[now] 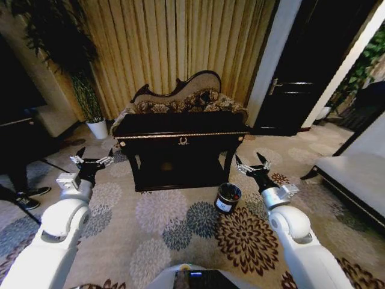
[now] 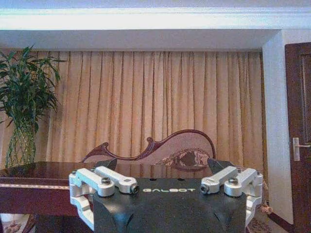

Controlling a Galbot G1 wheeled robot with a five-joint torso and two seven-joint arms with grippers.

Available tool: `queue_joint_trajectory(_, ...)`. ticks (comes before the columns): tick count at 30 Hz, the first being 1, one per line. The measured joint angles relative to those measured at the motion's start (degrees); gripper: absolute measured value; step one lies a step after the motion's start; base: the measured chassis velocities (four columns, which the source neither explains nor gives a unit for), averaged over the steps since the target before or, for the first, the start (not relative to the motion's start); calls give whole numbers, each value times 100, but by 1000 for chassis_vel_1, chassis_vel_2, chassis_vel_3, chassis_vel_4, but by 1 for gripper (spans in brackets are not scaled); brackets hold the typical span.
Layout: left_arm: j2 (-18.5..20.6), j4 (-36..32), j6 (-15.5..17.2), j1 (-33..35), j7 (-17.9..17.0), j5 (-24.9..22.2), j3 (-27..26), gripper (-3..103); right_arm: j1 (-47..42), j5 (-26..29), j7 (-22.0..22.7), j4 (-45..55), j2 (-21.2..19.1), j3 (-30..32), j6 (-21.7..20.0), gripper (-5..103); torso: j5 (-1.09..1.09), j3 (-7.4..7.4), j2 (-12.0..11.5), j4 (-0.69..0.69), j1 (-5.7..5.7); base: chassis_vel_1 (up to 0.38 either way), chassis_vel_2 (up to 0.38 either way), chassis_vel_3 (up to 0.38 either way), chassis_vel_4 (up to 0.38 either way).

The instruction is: Move to the front of the table and place the trash on the table into the trash bin.

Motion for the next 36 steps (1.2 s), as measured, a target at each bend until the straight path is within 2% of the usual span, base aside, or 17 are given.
queue_joint_trajectory(13,-34,-1,-9,22,2,26,19,100,31,9,0,-78,6,12,33,100,-1,0,0,0,1,217,-228,-217,225)
queue_joint_trajectory(18,-76,-11,-27,57,7,41,23,100,47,-159,0,-160,62,19,216,100,1,0,1,0,-1,197,-164,-183,172)
queue_joint_trajectory(21,-105,-22,-39,86,13,50,21,100,46,-193,0,-176,92,14,246,100,-4,-2,2,1,-3,15,-24,-36,16)
queue_joint_trajectory(31,-308,-211,-235,444,116,171,-41,100,-137,-206,0,-345,170,-59,303,100,3,3,-4,0,6,0,0,0,0)
queue_joint_trajectory(33,-325,-223,-294,517,119,160,-58,100,-234,-156,1,-332,141,-73,269,100,2,2,-4,0,4,0,0,0,0)
queue_joint_trajectory(36,-361,-94,-569,770,164,123,-77,100,-600,35,-1,-28,87,-128,-167,100,0,-1,1,-1,0,0,0,0,0)
